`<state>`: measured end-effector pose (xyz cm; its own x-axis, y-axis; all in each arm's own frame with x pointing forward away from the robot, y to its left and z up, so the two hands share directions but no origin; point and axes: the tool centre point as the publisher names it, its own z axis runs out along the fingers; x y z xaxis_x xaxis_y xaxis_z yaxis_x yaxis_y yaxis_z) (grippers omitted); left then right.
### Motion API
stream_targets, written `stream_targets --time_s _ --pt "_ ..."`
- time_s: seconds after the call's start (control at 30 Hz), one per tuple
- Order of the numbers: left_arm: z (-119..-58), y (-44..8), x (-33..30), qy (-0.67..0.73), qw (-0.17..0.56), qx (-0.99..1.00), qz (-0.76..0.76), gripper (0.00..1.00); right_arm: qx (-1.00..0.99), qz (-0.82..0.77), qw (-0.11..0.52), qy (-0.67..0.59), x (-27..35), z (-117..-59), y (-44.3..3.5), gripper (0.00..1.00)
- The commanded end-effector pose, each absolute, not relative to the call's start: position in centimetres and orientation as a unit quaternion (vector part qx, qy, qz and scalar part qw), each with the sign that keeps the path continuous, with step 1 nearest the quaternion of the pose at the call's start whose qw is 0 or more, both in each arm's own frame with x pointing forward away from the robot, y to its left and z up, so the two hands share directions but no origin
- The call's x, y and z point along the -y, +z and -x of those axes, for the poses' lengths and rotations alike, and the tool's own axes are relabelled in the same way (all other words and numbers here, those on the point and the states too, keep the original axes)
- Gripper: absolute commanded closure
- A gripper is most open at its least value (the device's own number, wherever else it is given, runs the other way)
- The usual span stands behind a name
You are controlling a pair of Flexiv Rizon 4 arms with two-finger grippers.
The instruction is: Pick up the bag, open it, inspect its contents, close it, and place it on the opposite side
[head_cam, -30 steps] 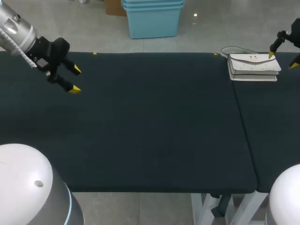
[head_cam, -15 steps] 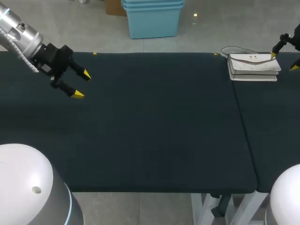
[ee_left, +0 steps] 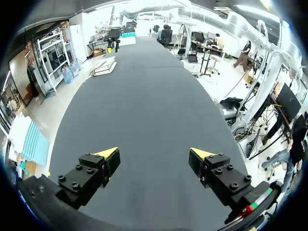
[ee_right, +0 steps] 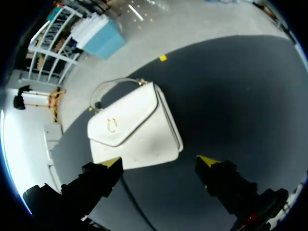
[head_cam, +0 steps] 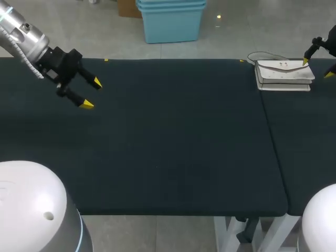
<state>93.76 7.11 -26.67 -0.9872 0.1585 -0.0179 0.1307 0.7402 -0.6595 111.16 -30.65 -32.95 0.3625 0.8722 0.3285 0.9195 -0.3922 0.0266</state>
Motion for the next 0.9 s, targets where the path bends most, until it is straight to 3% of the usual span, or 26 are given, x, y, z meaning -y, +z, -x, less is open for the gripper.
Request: stream_targets --time_s 0.03,0.5,0.6,0.67,0.77,0.83,0.9 --pt "-93.8 -26.7 -7.1 0.353 0.019 0.932 0.078 0.00 0.550 0.817 0.093 -0.145 30.9 -112.1 -34.2 0.00" --pt "-93.8 -26.7 -7.1 0.353 0.019 0.932 0.078 0.00 0.552 0.809 0.136 -0.148 30.8 -114.7 -36.3 0.00" --pt "-93.8 -26.7 -7.1 0.353 0.019 0.932 0.078 0.00 0.549 0.809 0.142 -0.152 30.8 -115.3 -36.6 0.05" --pt "-93.8 -26.7 -7.1 0.353 0.019 0.932 0.078 0.00 0.549 0.808 0.149 -0.156 30.7 -115.5 -36.7 0.18" --pt "-93.8 -26.7 -7.1 0.353 0.019 0.932 0.078 0.00 0.547 0.807 0.158 -0.157 30.6 -115.6 -37.0 0.52" --pt "-93.8 -26.7 -7.1 0.353 0.019 0.932 0.078 0.00 0.547 0.806 0.163 -0.157 30.6 -115.7 -37.2 0.63" --pt "-93.8 -26.7 -7.1 0.353 0.019 0.932 0.078 0.00 0.548 0.805 0.165 -0.157 30.5 -115.8 -37.4 0.66"
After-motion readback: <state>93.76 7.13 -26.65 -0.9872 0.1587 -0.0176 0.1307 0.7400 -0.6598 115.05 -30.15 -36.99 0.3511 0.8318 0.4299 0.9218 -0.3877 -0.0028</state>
